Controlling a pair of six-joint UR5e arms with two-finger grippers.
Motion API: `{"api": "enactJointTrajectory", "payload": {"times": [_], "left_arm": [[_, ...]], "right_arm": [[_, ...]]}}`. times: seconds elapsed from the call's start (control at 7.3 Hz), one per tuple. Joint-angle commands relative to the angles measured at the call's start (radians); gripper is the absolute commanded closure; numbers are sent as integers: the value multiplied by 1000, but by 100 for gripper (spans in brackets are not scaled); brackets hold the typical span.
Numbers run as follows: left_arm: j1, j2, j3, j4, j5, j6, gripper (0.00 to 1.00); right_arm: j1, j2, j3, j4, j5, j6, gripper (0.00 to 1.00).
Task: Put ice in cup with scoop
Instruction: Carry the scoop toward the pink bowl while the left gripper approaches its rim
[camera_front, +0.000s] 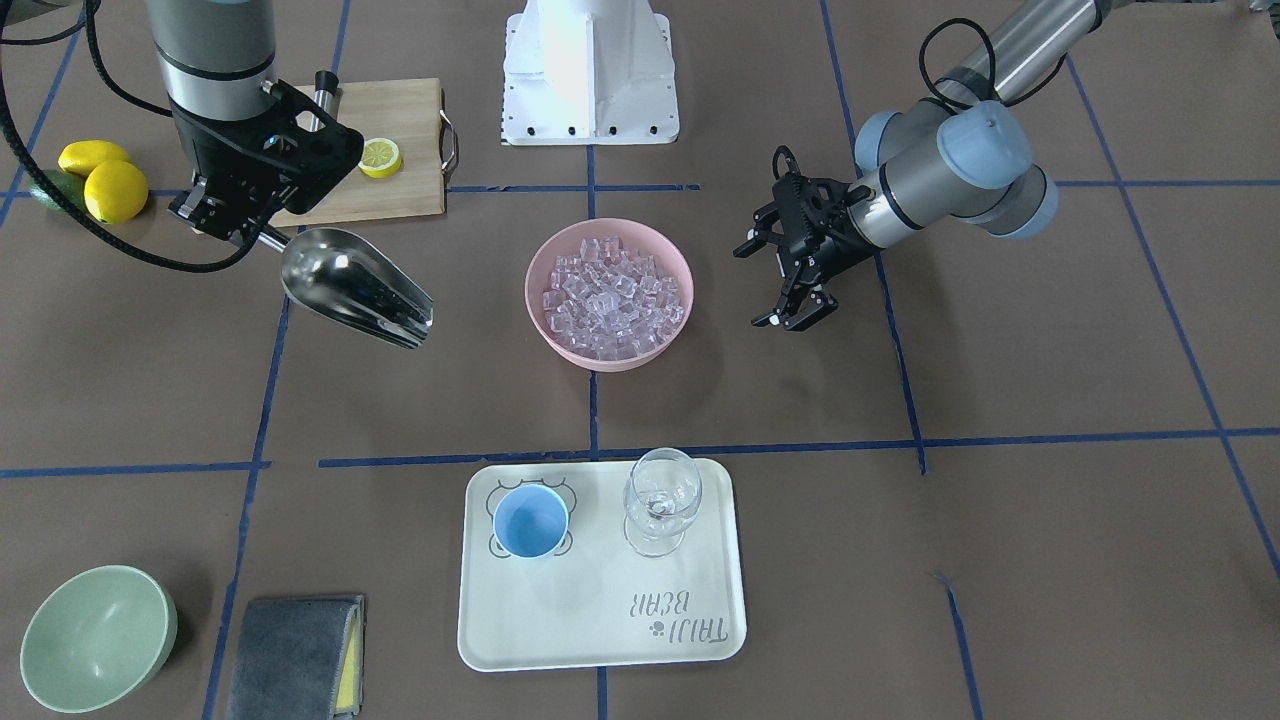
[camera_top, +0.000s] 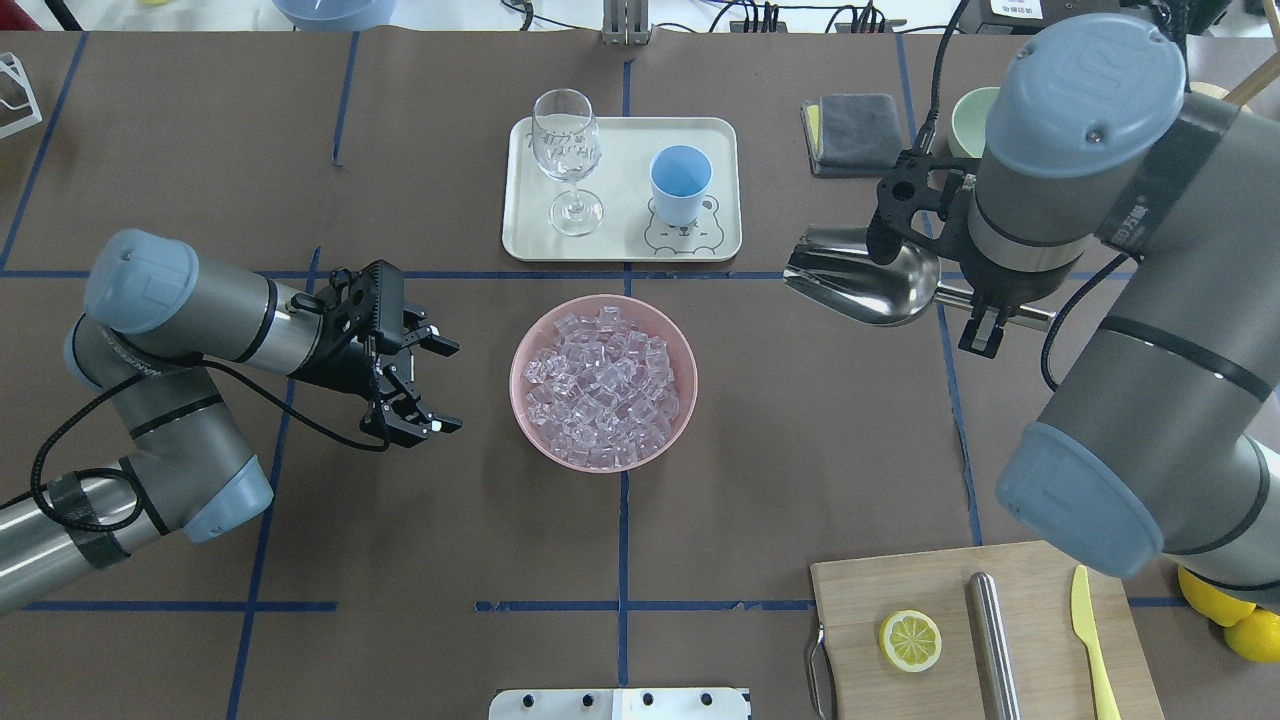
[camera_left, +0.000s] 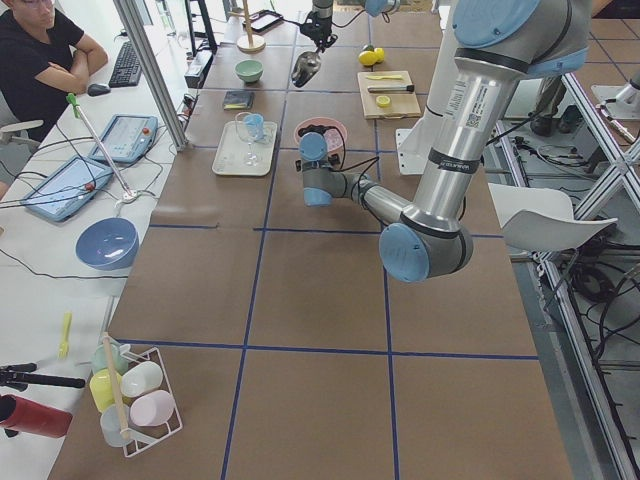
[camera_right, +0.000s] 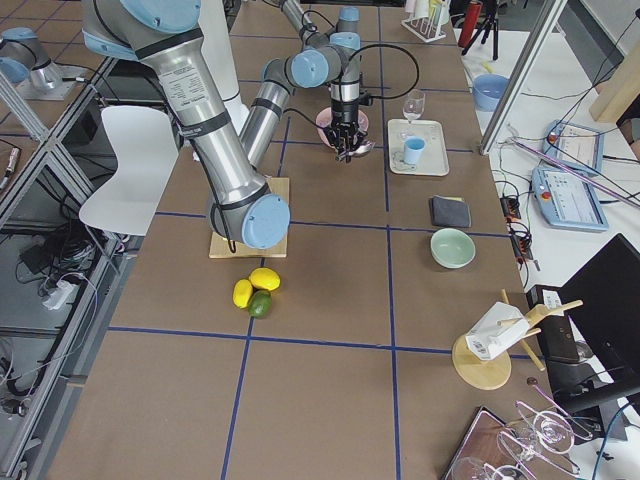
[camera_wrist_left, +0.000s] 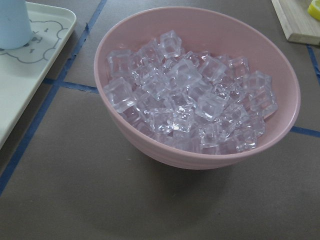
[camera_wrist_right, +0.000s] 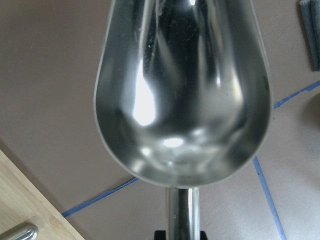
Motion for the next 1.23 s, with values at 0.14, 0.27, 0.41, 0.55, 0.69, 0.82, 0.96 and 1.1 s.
{"api": "enactJointTrajectory", "payload": {"times": [0.14,0.27,0.41,0.55,0.69,0.82,0.96,1.1], "left_arm": [[59,-23,41,-76,118,-50,0],[61,-24,41,-76,117,-51,0],[61,-26,41,-76,117,-51,0],[62,-27,43,-75,115,-51,0],[62,-27,44,-75,115,-50,0],[68,-30,44,-76,115,-47,0],[73,-35,46,-76,109,-42,0],[73,-38,47,-75,33,-36,0]], "right_arm": [[-2,58,-36,-56,-5,-17,100],[-2,123,-65,-123,-8,-105,100],[-4,157,-90,-145,-11,-155,100],[-10,168,-101,-156,-35,-155,100],[-28,197,-108,-190,-67,-155,100],[-52,256,-148,-249,-86,-155,100],[-60,273,-156,-270,-98,-155,100],[-63,275,-158,-270,-97,-155,100]]}}
